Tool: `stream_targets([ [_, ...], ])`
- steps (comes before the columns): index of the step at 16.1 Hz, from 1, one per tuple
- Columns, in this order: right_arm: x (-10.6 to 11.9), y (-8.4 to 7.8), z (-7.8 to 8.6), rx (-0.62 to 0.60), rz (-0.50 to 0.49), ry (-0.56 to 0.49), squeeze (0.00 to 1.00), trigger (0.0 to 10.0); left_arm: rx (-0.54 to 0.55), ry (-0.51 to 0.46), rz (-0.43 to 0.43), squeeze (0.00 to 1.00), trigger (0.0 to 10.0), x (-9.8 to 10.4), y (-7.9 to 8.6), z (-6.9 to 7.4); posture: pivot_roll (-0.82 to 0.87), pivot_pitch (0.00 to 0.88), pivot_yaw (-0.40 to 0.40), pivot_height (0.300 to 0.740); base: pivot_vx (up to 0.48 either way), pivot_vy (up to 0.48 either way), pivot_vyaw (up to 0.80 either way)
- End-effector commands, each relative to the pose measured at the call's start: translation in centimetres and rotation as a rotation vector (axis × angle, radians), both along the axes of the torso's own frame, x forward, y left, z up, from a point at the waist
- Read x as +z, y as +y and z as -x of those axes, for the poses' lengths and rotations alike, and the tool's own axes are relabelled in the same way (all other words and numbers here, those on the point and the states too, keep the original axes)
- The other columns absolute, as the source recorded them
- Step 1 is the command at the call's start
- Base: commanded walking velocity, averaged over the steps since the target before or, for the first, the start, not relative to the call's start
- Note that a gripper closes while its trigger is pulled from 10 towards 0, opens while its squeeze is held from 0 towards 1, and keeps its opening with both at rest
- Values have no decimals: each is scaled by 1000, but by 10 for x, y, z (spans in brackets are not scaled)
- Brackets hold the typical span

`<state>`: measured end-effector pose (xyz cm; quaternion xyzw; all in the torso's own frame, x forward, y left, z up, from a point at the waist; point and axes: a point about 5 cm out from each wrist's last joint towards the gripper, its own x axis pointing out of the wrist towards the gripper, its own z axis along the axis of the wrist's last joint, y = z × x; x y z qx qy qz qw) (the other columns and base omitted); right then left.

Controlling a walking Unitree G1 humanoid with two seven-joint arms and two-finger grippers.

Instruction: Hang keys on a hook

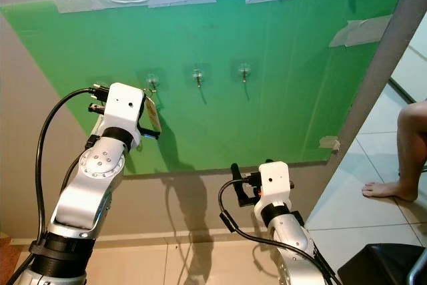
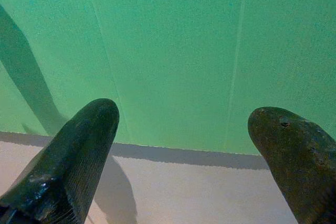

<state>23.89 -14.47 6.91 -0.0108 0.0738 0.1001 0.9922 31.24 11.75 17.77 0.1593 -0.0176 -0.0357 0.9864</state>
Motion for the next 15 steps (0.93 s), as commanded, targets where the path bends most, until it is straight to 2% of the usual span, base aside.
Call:
stream_targets([
  [1,0,5,-2,22,-7,1,0,10000,8,-14,-22,0,0,6,2,-1,-107,0,103,740,0,0,0],
  [8,-1,6,-2,16,-14,0,0,10000,2,-21,-54,0,0,10,3,-6,-105,0,110,740,0,0,0],
  [15,-2,6,1,5,-17,2,0,10000,-73,9,-43,0,0,3,-11,-4,-115,0,123,740,0,0,0],
])
